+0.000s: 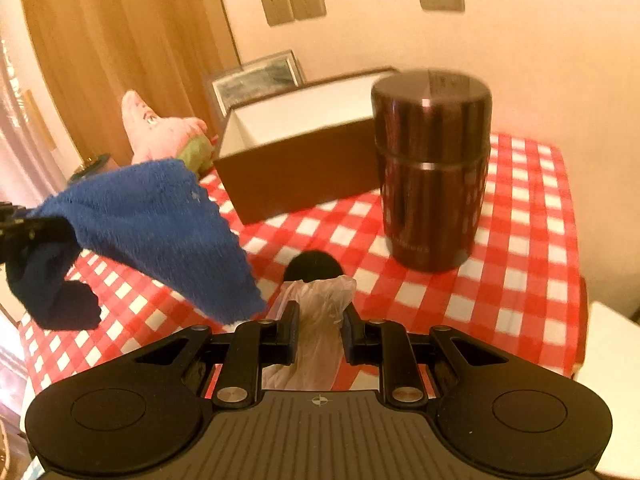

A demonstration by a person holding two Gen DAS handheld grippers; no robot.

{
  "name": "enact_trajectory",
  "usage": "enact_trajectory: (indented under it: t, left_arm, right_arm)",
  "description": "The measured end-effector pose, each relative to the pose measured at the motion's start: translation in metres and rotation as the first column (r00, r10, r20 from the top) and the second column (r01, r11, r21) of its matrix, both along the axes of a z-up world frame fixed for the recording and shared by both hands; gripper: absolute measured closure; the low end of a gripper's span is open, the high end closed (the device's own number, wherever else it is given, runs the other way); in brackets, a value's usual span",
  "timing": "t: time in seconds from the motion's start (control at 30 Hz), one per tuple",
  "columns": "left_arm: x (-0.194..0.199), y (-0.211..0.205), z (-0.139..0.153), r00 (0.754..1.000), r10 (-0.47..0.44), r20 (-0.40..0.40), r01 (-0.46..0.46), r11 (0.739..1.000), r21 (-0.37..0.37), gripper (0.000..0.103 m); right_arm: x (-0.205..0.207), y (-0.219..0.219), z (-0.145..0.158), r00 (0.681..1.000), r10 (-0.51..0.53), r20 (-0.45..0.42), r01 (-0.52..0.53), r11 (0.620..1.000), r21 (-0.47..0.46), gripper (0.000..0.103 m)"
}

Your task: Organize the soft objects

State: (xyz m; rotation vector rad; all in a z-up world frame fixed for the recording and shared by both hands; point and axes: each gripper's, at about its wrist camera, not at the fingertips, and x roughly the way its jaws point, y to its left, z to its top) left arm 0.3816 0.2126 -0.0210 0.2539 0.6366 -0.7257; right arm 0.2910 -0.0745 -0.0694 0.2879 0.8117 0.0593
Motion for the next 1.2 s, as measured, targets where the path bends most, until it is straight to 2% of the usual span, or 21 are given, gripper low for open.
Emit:
enact_trajectory:
  t: [0.27,0.63,0.9,1.2]
  left_arm:
    - [0.008,0.004,0.032,1.000,0.028,0.006,-0.027,0.996,-0.084,0.090]
    - [0.014,-0.001,0.050,0.998,0.049,0.039,-0.045,0.994,-0.097,0.090]
    - [0.041,-0.019,0.059,0.994,0.081,0.073,-0.074,0.992,-0.103,0.090]
    - [0.100,-0.051,0.066,0.988,0.125,0.095,-0.117,0.990,-0.084,0.090]
  right_arm:
    - [0.000,-0.012,0.028,0.997,0.003,0.074,-0.002,1.000,-0.015,0.081]
    - [0.011,-0.020,0.049,0.991,0.019,0.135,-0.016,1.000,-0.027,0.081]
    - [0.049,-0.007,0.067,0.977,0.075,0.198,-0.065,0.996,-0.058,0.081]
    - [0.118,-0.015,0.081,0.966,0.096,0.240,-0.077,0.993,-0.088,0.081]
